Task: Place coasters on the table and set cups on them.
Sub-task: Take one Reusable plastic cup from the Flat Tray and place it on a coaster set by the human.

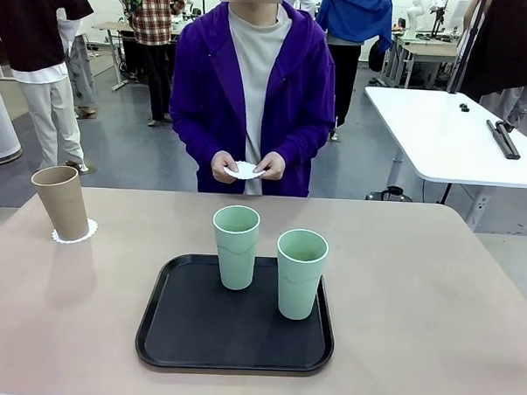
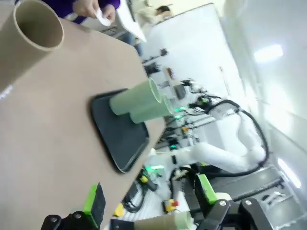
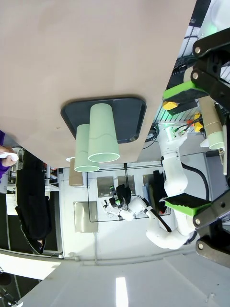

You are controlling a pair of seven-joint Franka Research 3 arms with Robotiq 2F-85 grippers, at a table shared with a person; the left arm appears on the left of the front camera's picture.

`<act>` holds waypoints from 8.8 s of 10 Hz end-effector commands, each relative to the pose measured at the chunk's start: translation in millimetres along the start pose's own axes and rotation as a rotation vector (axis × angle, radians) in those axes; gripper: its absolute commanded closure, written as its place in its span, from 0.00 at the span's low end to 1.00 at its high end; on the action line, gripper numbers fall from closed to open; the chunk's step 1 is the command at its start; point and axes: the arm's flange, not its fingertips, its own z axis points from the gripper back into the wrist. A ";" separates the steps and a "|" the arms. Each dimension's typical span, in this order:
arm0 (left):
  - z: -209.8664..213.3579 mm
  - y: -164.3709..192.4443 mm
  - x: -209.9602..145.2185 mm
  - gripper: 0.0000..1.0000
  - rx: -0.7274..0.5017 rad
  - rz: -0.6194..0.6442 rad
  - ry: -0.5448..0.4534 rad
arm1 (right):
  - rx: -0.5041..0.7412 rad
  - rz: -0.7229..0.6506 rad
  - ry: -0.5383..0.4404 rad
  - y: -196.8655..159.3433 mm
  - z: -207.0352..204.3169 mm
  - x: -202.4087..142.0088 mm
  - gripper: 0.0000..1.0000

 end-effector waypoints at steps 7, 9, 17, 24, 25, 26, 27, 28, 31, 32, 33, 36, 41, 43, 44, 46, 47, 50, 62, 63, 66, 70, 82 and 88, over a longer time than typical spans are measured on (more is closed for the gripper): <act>37.6 15.8 16.8 0.00 -0.020 0.034 0.046 | 0.023 0.006 -0.006 0.7 0.4 2.1 0.00; 37.6 15.8 16.8 0.00 -0.020 0.034 0.046 | 0.023 0.006 -0.006 0.7 0.4 2.1 0.00; 37.6 15.8 16.8 0.00 -0.020 0.034 0.046 | 0.023 0.006 -0.006 0.7 0.4 2.1 0.00; 37.6 15.8 16.8 0.00 -0.020 0.034 0.046 | 0.023 0.006 -0.006 0.7 0.4 2.1 0.00; 37.6 15.8 16.8 0.00 -0.020 0.034 0.046 | 0.023 0.006 -0.006 0.7 0.4 2.1 0.00; 37.6 15.8 16.8 0.00 -0.020 0.034 0.046 | 0.023 0.006 -0.006 0.7 0.4 2.1 0.00; 37.6 15.8 16.8 0.00 -0.020 0.034 0.046 | 0.023 0.006 -0.006 0.7 0.4 2.1 0.00; 37.6 15.8 16.8 0.00 -0.020 0.034 0.046 | 0.023 0.006 -0.006 0.7 0.4 2.1 0.00; 37.6 15.8 16.8 0.00 -0.020 0.034 0.046 | 0.023 0.006 -0.006 0.7 0.4 2.1 0.00; 37.6 15.8 16.8 0.00 -0.020 0.034 0.046 | 0.023 0.006 -0.006 0.7 0.4 2.1 0.00; 37.6 15.8 16.8 0.00 -0.020 0.034 0.046 | 0.000 0.000 0.000 0.0 0.0 0.0 0.00; 37.6 15.8 16.8 0.00 -0.020 0.034 0.046 | -0.160 0.248 0.218 53.3 -18.3 37.7 0.00; 37.6 15.8 16.8 0.00 -0.020 0.034 0.046 | -0.586 0.854 0.537 146.4 -93.7 67.2 0.00; 37.6 15.8 16.8 0.00 -0.020 0.034 0.046 | -0.616 1.058 0.532 167.1 -142.3 57.3 0.00; 37.6 15.8 16.8 0.00 -0.020 0.034 0.046 | -0.598 1.137 0.569 169.1 -164.9 48.7 0.00; 37.6 15.8 16.8 0.00 -0.020 0.034 0.046 | -0.583 1.231 0.631 163.4 -198.7 39.1 0.00; 37.6 15.8 16.8 0.00 -0.020 0.034 0.046 | -0.573 1.246 0.669 157.7 -208.3 36.7 0.00; 37.6 15.8 16.8 0.00 -0.020 0.034 0.046 | -0.594 1.227 0.689 160.1 -217.0 29.3 0.00; 37.6 15.8 16.8 0.00 -0.020 0.034 0.046 | 0.165 1.424 0.247 11.1 -225.0 67.6 0.00; 37.6 15.8 16.8 0.00 -0.020 0.034 0.046 | 0.233 1.494 0.273 0.5 -237.4 67.1 0.00; 37.6 15.8 16.8 0.00 -0.020 0.034 0.046 | 0.297 1.576 0.340 -24.6 -264.5 60.5 0.00; 37.6 15.8 16.8 0.00 -0.020 0.034 0.046 | 0.295 1.557 0.359 -24.3 -267.6 51.0 0.00; 37.6 15.8 16.8 0.00 -0.020 0.034 0.046 | 0.406 1.547 0.263 -63.4 -326.4 68.6 0.00; 37.6 15.8 16.8 0.00 -0.020 0.034 0.046 | 0.462 1.506 0.318 -77.8 -352.7 71.9 0.00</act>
